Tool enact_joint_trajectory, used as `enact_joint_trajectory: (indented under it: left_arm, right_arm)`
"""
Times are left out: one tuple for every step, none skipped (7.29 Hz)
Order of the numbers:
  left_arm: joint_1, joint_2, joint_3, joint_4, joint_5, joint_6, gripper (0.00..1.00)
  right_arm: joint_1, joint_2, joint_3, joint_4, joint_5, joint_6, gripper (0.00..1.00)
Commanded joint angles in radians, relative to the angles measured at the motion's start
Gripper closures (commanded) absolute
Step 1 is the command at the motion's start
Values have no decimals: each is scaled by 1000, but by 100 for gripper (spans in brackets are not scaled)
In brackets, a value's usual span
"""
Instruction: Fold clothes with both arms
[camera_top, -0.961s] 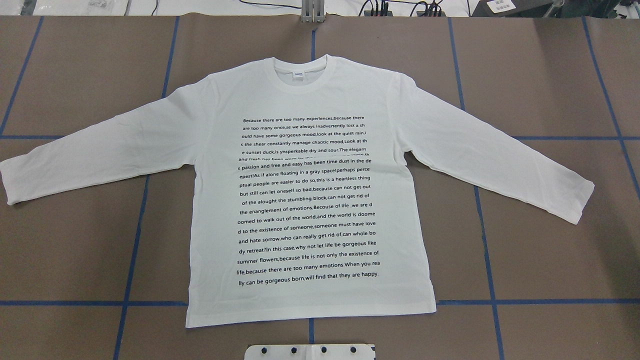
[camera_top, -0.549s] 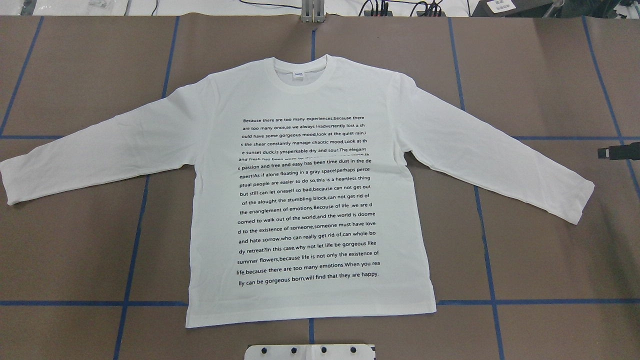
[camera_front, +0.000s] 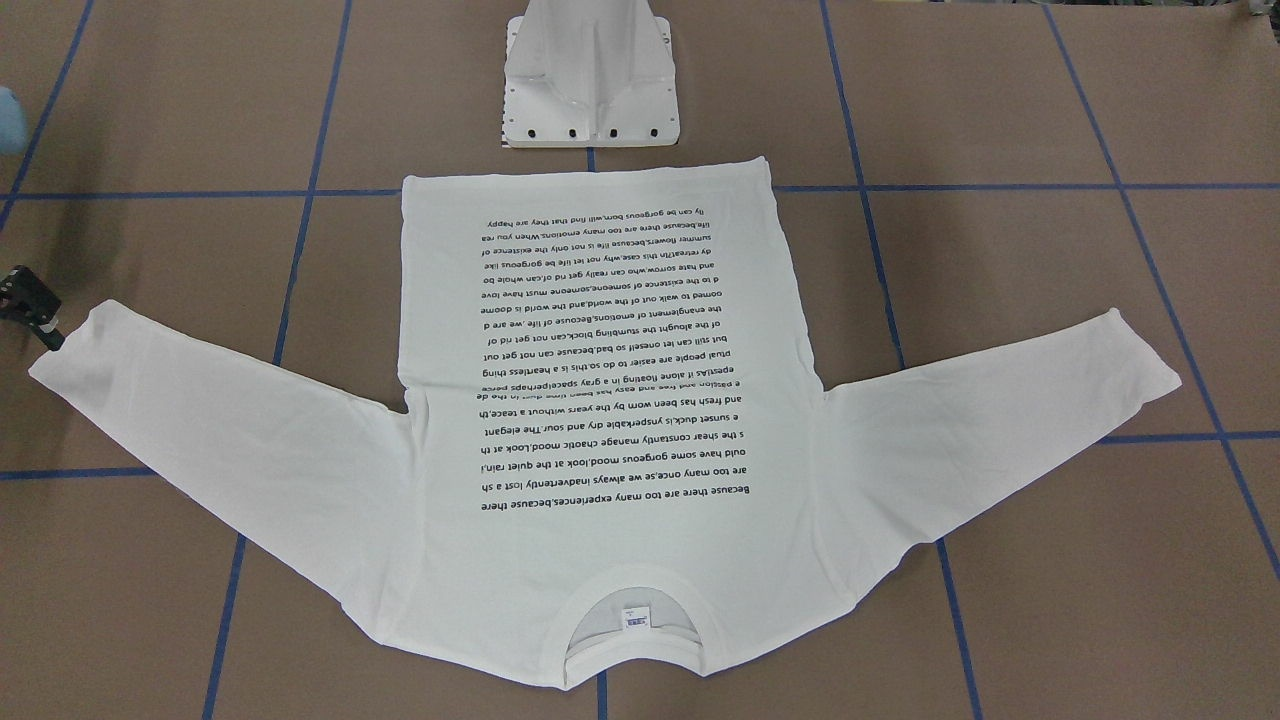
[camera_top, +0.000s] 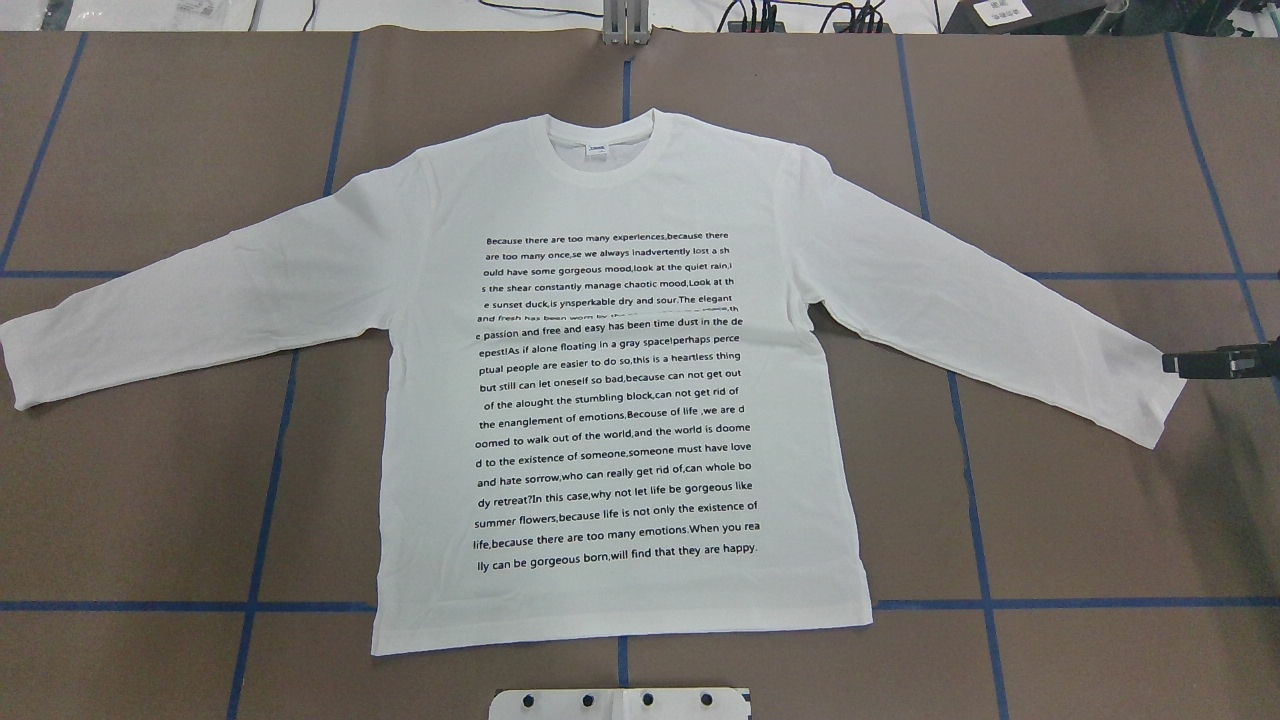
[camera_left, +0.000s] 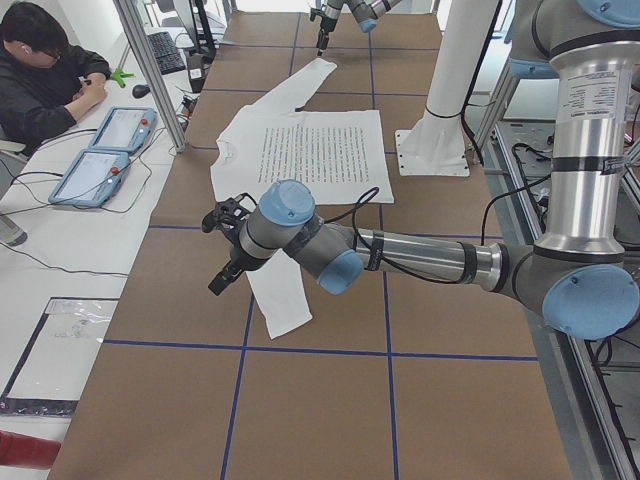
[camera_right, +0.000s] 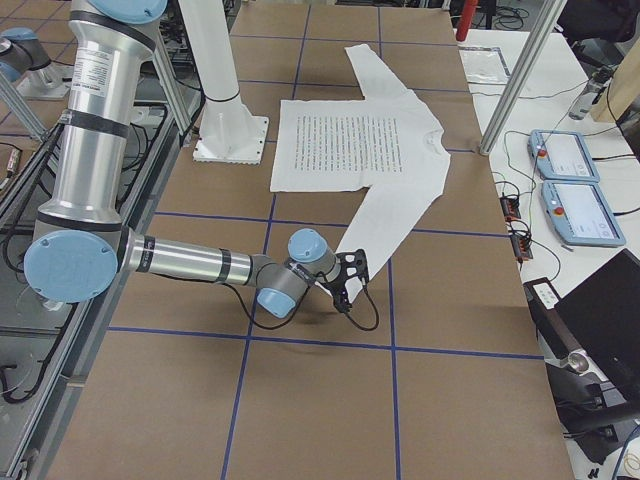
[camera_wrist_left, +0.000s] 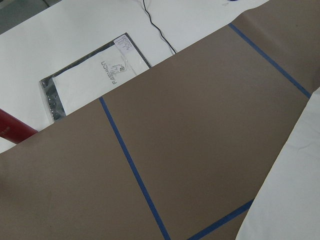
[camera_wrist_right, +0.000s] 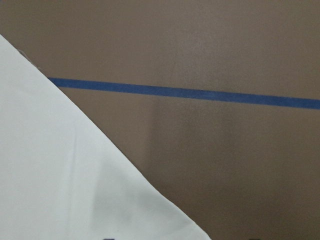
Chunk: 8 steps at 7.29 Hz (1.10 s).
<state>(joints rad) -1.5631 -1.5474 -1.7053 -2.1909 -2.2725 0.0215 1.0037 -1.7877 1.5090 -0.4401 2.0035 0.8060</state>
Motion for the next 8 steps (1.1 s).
enact_joint_trajectory:
  left_arm:
    - [2, 4, 0, -1, 1, 0, 0]
    - [0, 6, 1, -13, 1, 0, 0]
    - [0, 6, 1, -13, 1, 0, 0]
    - [0, 6, 1, -13, 1, 0, 0]
    - [0, 6, 1, -13, 1, 0, 0]
    - [0, 7, 1, -13, -1, 0, 0]
    - [0, 7, 1, -13, -1, 0, 0]
    - [0, 7, 1, -13, -1, 0, 0]
  right_arm:
    - [-36, -12, -18, 3, -21, 4, 16]
    - [-46, -10, -24, 3, -37, 2, 17]
    - [-48, -7, -32, 3, -38, 4, 18]
    - [-50, -1, -39, 3, -38, 4, 21]
    - [-50, 2, -39, 3, -38, 2, 23]
    - [-51, 5, -41, 3, -40, 4, 25]
    - [-51, 7, -52, 4, -38, 2, 29]
    - [-54, 10, -53, 3, -38, 2, 39]
